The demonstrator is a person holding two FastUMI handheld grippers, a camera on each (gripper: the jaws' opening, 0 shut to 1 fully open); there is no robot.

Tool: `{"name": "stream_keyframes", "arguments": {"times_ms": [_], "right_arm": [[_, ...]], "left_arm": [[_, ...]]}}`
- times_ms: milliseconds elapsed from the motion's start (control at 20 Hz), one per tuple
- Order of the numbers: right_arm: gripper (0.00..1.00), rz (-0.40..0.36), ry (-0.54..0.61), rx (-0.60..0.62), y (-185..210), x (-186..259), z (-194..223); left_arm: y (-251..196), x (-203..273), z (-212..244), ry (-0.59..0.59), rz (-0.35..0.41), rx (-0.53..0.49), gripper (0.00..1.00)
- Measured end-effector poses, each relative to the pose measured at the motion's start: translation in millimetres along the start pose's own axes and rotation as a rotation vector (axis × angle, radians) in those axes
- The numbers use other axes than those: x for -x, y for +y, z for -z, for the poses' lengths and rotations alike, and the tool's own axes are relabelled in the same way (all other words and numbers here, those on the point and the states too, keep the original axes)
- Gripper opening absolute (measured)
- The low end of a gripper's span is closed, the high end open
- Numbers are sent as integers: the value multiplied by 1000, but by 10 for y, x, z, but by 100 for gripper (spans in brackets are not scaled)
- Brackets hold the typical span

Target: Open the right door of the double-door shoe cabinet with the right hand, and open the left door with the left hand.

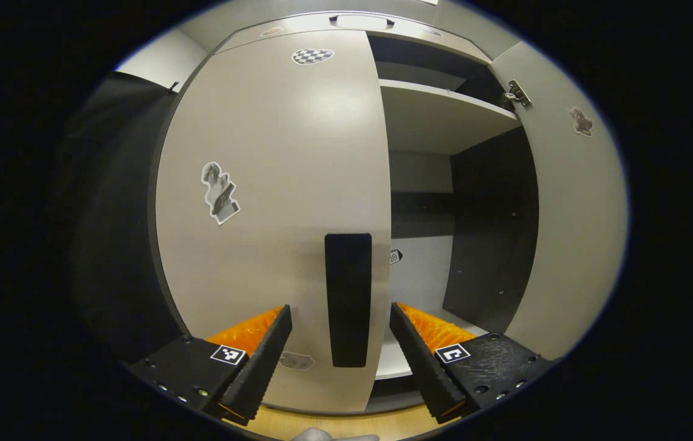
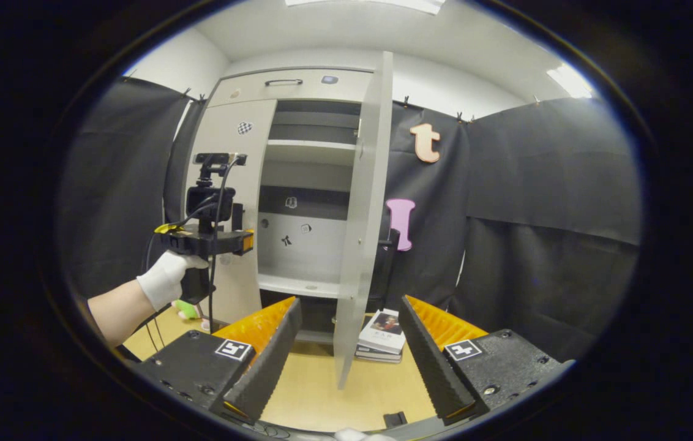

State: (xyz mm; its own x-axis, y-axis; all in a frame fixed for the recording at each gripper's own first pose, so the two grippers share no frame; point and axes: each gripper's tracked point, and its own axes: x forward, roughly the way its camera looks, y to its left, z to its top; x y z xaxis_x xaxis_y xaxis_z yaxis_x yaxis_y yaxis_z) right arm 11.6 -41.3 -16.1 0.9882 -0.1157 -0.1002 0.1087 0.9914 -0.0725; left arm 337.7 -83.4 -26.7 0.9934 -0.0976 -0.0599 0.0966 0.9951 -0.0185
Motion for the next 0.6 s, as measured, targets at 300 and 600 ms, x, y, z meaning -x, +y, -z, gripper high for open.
{"name": "stream_keyframes", "arguments": {"times_ms": [300, 600], "right_arm": [[100, -23, -4, 10, 48, -27, -65], [99, -35, -24, 7, 66, 45, -141]], "left_arm": [[-7, -113, 31, 2, 6, -6, 58], [-3, -130, 72, 27, -2, 18, 22]]}}
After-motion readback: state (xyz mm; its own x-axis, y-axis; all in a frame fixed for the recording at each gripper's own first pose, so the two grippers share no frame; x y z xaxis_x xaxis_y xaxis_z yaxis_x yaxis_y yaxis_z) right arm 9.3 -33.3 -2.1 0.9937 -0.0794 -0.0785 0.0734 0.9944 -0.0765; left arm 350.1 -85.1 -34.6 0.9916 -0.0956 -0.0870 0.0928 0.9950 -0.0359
